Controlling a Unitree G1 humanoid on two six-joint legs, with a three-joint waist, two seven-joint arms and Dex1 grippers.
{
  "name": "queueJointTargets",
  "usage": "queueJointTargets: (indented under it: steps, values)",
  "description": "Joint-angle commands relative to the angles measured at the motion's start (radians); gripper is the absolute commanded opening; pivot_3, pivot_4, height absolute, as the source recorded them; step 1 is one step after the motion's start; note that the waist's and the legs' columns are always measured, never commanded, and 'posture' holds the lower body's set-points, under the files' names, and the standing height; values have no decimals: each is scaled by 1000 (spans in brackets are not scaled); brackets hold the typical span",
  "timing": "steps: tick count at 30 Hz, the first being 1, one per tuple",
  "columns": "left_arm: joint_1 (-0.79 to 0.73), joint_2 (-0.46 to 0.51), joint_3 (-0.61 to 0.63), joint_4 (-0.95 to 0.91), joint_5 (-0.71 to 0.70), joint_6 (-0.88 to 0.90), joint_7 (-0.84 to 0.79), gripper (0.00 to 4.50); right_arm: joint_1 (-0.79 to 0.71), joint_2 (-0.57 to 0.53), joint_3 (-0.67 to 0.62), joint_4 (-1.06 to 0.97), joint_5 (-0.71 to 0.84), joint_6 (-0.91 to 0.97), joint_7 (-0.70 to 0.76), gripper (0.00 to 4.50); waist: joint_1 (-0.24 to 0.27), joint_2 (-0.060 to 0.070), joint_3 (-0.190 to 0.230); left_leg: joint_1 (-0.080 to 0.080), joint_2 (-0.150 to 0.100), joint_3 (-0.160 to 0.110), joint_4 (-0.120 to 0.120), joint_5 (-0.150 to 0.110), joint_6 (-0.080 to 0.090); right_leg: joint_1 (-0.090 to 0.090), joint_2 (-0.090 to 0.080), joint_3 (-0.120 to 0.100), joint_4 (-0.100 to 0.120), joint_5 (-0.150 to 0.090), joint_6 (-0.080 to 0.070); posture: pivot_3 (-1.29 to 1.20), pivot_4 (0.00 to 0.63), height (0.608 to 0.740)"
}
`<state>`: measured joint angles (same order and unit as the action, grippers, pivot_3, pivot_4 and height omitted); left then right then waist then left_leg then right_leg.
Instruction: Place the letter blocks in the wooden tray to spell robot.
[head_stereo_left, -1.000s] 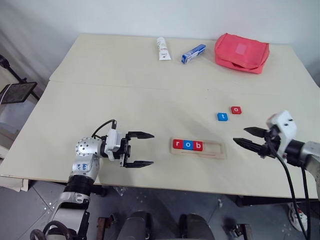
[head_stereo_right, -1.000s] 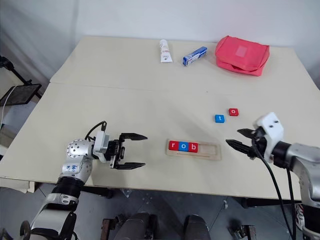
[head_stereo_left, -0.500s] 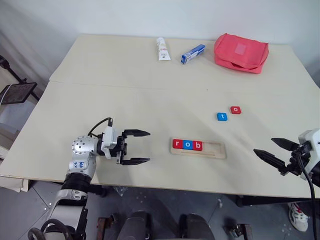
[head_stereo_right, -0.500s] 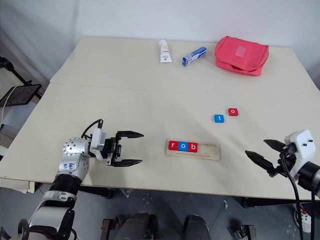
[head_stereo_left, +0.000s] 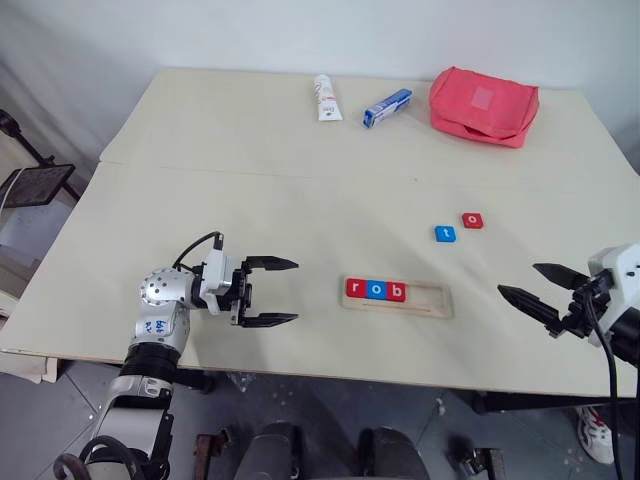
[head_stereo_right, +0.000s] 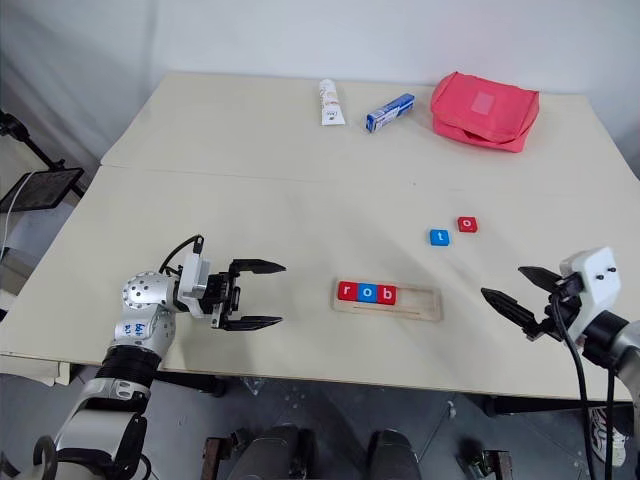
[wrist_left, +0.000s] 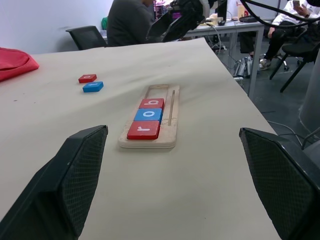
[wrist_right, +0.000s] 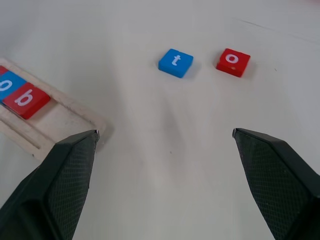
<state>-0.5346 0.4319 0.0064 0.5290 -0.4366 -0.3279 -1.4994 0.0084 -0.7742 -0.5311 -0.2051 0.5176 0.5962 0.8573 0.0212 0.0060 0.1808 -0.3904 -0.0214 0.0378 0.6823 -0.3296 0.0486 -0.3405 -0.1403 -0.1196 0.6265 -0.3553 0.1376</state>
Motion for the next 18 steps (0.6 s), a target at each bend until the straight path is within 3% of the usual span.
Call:
queueJointTargets:
  steps: [1, 13, 18]
  values:
    - [18, -4, 8, -40, -10, -5, -7, 4500, -137, -19, 69, 33, -27, 18, -79, 4480, -10, 0, 0, 0, 0, 1, 0, 0, 0, 0, 0, 0, 0, 0, 0, 0, 150, 740]
    - [75, -16, 11, -107, -9, -2, 23, 4500, -470, 24, 291, 346, -173, 2, -203, 4480, -11, 0, 0, -1, -1, -1, 0, 0, 1, -1, -1, -1, 1, 0, 0, 0, 150, 740]
    - [101, -17, 12, -138, -10, 5, 38, 4500, -671, 107, 340, 652, -263, -107, -302, 4480, -26, 0, 0, -1, -1, 0, 0, 0, 0, -1, -1, -2, 1, 0, 0, 0, 150, 740]
